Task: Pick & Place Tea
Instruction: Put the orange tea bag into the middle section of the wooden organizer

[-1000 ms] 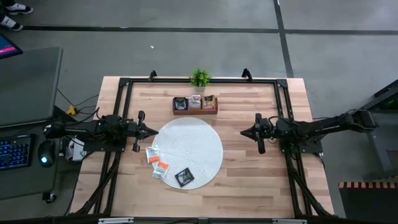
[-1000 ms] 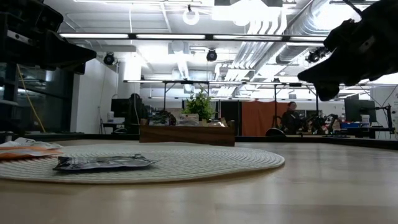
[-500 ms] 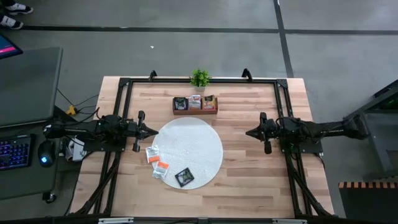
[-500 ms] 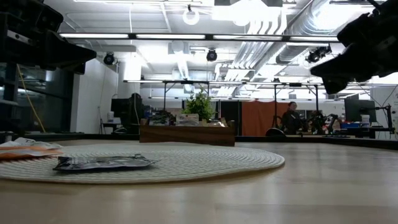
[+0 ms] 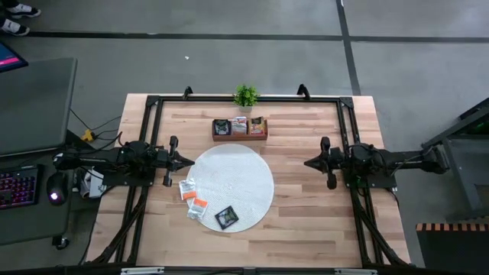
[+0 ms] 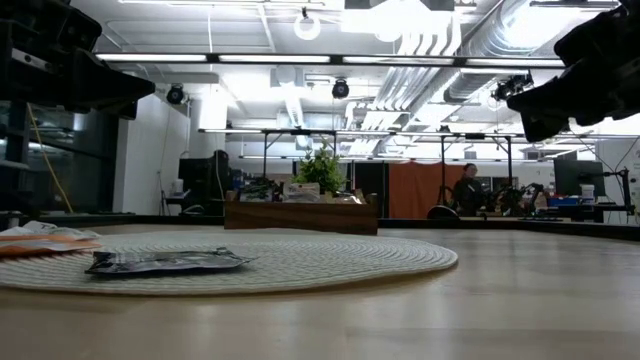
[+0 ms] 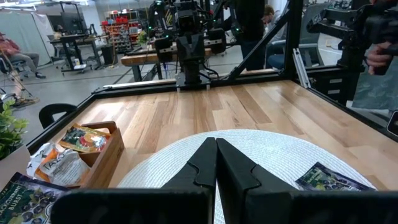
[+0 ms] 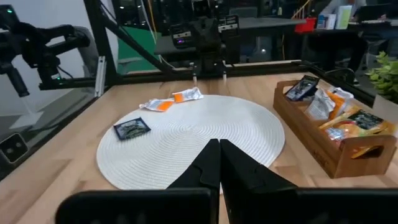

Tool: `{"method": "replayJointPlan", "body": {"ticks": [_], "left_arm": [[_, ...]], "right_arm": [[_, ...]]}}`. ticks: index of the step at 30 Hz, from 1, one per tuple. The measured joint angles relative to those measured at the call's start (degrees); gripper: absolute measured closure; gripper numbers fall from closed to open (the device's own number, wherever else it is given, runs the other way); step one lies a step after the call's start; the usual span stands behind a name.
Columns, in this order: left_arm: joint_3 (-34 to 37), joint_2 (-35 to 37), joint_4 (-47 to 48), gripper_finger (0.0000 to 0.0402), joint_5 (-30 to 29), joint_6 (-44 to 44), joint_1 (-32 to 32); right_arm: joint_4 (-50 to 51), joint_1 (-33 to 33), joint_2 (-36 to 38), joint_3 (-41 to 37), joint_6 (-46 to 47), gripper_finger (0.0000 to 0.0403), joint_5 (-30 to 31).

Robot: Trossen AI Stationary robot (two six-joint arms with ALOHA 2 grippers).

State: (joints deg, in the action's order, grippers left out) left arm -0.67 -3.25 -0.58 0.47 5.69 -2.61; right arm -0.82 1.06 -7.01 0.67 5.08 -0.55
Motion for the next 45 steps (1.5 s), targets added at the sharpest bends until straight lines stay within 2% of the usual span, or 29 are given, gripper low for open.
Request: {"method": "replayJointPlan", "body": {"ticks": [4, 38, 40, 45], "left_arm": [[0.0, 0.0, 0.0, 0.0401, 0.0, 0.0, 0.0], [0.0, 0.0, 0.0, 0.0401, 0.0, 0.0, 0.0], [0.0, 0.0, 0.0, 0.0401, 0.5, -1.8, 0.0], [0.0, 0.0, -0.1, 0.0401, 1.6, -13.5, 0.0]], "right_arm": [[0.0, 0.0, 0.0, 0.0, -1.4, 0.0403, 1.6], [-0.7, 0.0, 0.0, -0.1, -1.1, 0.0402, 1.6], [-0.7, 0.0, 0.0, -0.1, -1.1, 0.0402, 1.6], [-0.7, 0.0, 0.0, -0.1, -1.1, 0.0402, 1.6]]}}
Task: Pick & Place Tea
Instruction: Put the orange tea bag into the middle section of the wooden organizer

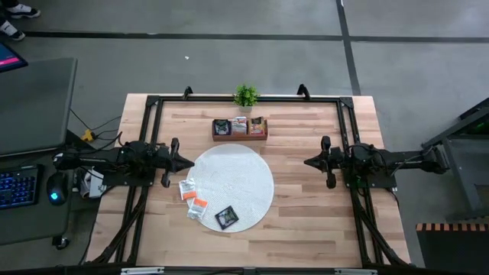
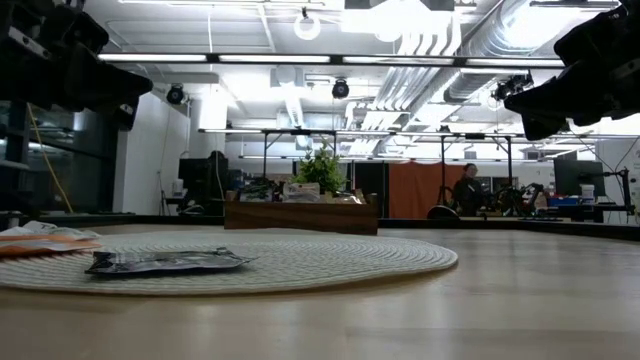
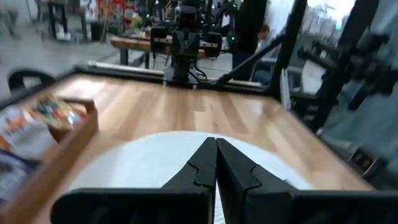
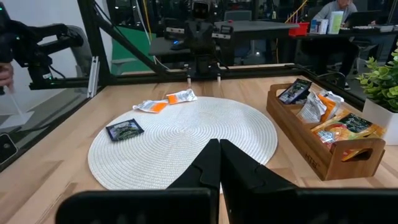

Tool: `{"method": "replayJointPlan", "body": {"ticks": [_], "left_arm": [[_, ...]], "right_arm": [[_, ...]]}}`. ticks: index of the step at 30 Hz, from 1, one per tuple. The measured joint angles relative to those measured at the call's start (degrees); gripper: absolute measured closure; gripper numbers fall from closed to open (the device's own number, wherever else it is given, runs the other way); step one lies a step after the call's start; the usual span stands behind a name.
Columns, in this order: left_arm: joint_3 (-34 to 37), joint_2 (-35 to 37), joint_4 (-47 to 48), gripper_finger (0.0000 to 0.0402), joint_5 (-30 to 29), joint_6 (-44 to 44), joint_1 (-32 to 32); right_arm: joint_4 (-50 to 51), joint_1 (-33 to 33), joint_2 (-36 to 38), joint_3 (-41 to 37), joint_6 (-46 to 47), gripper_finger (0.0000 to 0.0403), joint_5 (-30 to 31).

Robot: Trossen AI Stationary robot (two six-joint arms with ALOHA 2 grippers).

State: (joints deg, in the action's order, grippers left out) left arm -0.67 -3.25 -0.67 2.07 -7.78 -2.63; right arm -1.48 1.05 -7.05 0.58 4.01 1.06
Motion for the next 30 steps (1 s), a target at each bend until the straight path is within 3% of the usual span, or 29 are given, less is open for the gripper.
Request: {"method": "replayJointPlan", "body": {"ticks": [12, 19, 22, 27, 30], "left_arm": [[0.0, 0.0, 0.0, 0.0401, -1.5, -22.2, 0.0], [-1.0, 0.0, 1.4, 0.0401, 0.0, -19.9, 0.0], [-4.8, -0.2, 8.0, 0.0401, -0.3, -15.6, 0.0], [-13.3, -0.3, 23.0, 0.0401, -9.8, -9.8, 0.0], [-16.9, -0.7, 28.3, 0.0401, -14.3, -11.5, 0.0]], "right_arm": [[0.0, 0.0, 0.0, 0.0, 0.0, 0.0402, 0.0], [0.0, 0.0, 0.0, 0.0, 0.0, 0.0402, 0.0], [0.0, 0.0, 0.0, 0.0, 0.0, 0.0402, 0.0], [0.0, 0.0, 0.0, 0.0, 0.0, 0.0402, 0.0], [0.0, 0.0, 0.0, 0.0, 0.0, 0.0402, 0.0]]}}
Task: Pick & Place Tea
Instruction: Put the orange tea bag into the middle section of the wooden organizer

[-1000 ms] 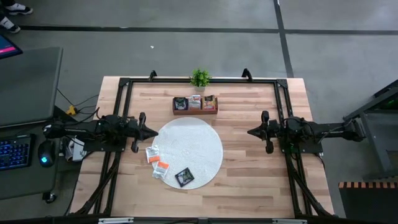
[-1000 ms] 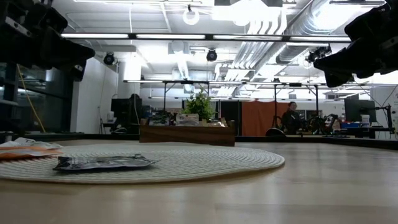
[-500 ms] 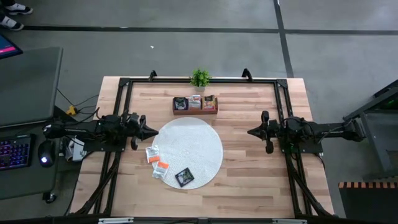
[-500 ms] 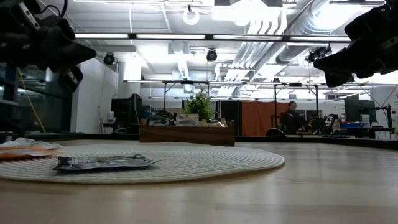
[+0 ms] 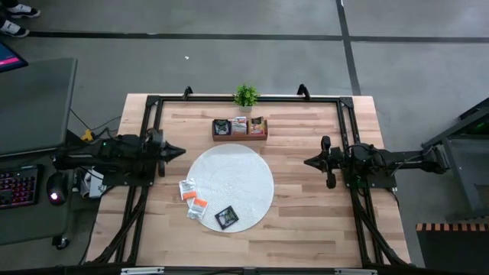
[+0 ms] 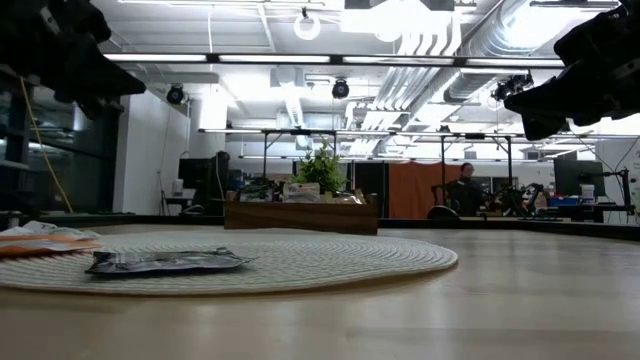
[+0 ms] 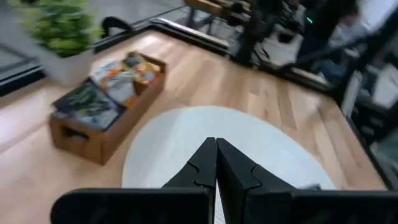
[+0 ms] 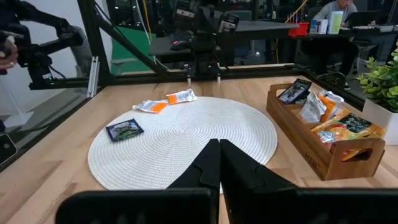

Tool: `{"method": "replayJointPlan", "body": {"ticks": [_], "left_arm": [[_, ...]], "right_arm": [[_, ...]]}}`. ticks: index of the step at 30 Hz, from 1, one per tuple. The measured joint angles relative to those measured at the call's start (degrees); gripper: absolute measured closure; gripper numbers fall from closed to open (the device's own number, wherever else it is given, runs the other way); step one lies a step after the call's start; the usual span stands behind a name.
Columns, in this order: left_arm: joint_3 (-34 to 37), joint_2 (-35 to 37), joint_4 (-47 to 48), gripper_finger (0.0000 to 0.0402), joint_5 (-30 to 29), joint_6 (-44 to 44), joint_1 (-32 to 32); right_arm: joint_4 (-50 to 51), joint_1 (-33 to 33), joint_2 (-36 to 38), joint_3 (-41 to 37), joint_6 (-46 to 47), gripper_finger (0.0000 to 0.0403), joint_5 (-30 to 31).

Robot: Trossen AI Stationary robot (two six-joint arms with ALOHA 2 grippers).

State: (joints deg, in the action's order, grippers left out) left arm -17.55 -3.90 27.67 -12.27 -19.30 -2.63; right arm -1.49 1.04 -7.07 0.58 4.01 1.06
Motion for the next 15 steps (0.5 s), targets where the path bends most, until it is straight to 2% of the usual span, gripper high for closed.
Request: {"method": "replayJointPlan", "body": {"ticks": [3, 6, 8, 15], "left_arm": [[-2.4, -0.4, 3.8, 0.0393, -2.1, -6.1, 0.0], [-3.7, -3.0, 5.7, 0.037, -4.8, -15.9, 0.0], [-4.5, -4.8, 7.3, 0.0353, -4.6, -21.5, 0.0], [-10.3, -16.7, 16.2, 0.0314, -3.6, -34.0, 0.0]], "right_arm": [[0.0, 0.0, 0.0, 0.0, 0.0, 0.0402, 0.0], [0.0, 0.0, 0.0, 0.0, 0.0, 0.0402, 0.0], [0.0, 0.0, 0.0, 0.0, 0.0, 0.0402, 0.0], [0.0, 0.0, 0.0, 0.0, 0.0, 0.0402, 0.0]]}}
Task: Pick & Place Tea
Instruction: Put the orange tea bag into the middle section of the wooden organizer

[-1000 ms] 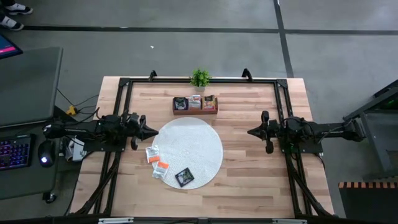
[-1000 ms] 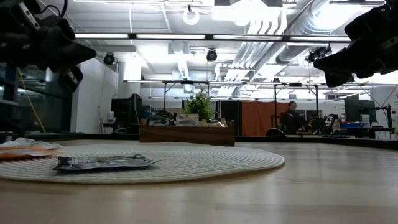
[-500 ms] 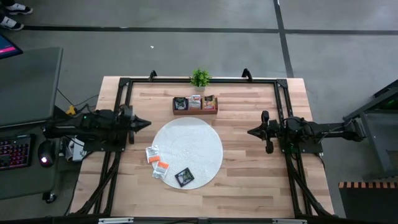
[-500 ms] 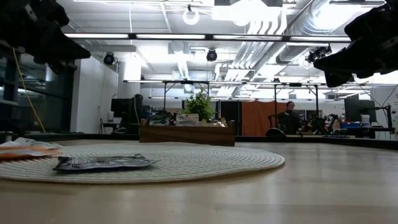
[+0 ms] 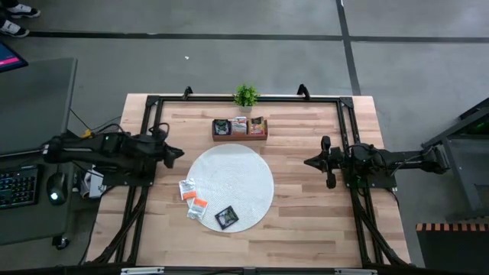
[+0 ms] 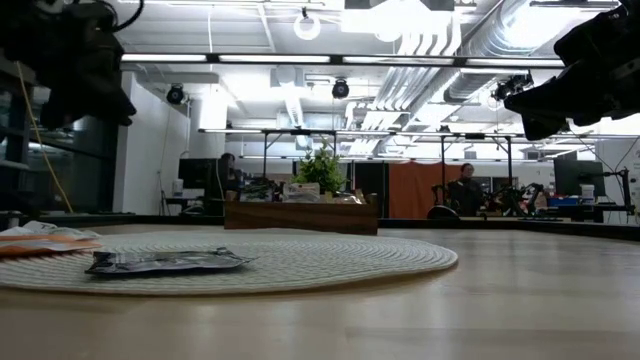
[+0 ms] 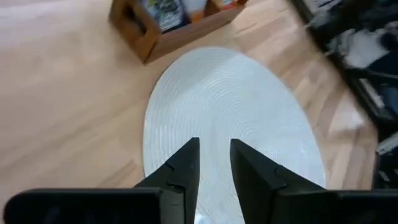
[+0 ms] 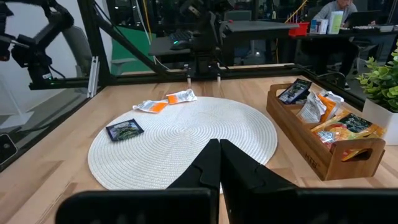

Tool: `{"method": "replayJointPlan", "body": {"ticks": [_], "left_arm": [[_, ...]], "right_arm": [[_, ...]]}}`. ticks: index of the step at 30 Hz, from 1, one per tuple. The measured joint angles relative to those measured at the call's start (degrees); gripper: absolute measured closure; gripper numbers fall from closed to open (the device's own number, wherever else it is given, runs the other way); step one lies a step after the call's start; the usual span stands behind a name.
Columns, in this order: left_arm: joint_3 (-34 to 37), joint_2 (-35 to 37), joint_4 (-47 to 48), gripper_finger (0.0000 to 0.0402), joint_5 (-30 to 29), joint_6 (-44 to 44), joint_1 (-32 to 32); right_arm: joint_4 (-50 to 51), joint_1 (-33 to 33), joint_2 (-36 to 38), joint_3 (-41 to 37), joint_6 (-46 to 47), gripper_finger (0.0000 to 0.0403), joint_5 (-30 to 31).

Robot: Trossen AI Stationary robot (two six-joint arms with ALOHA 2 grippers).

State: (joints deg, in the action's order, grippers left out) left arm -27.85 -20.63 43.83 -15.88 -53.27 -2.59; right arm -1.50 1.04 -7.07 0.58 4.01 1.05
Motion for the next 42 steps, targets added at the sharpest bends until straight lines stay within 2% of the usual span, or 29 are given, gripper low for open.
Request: {"method": "replayJointPlan", "body": {"ticks": [10, 14, 18, 22, 25, 32, 37, 42], "left_arm": [[-16.1, -23.6, 17.5, 0.0312, 6.3, -9.0, 0.0], [-17.6, -30.1, 21.2, 0.0312, 11.7, -13.8, 0.0], [-16.6, -34.5, 20.3, 0.0311, 17.3, -17.8, -0.9], [-16.5, -35.7, 19.3, 0.0304, 18.5, -22.8, -4.1], [-16.5, -35.7, 20.8, 0.0279, 17.1, -27.0, -6.8], [-16.1, -34.3, 23.3, 0.0161, 15.9, -39.3, -10.3], [-11.8, -33.1, 18.4, 0.0105, 16.2, -41.9, -12.5], [-3.7, -29.6, 6.4, 0.0101, 13.3, -45.0, -14.9]], "right_arm": [[0.0, 0.0, 0.0, 0.0, 0.0, 0.0402, 0.0], [0.0, 0.0, 0.0, 0.0, 0.0, 0.0402, 0.0], [0.0, 0.0, 0.0, 0.0, 0.0, 0.0402, 0.0], [0.0, 0.0, 0.0, 0.0, 0.0, 0.0402, 0.0], [0.0, 0.0, 0.0, 0.0, 0.0, 0.0402, 0.0], [0.0, 0.0, 0.0, 0.0, 0.0, 0.0402, 0.0], [0.0, 0.0, 0.0, 0.0, 0.0, 0.0402, 0.0], [0.0, 0.0, 0.0, 0.0, 0.0, 0.0402, 0.0]]}}
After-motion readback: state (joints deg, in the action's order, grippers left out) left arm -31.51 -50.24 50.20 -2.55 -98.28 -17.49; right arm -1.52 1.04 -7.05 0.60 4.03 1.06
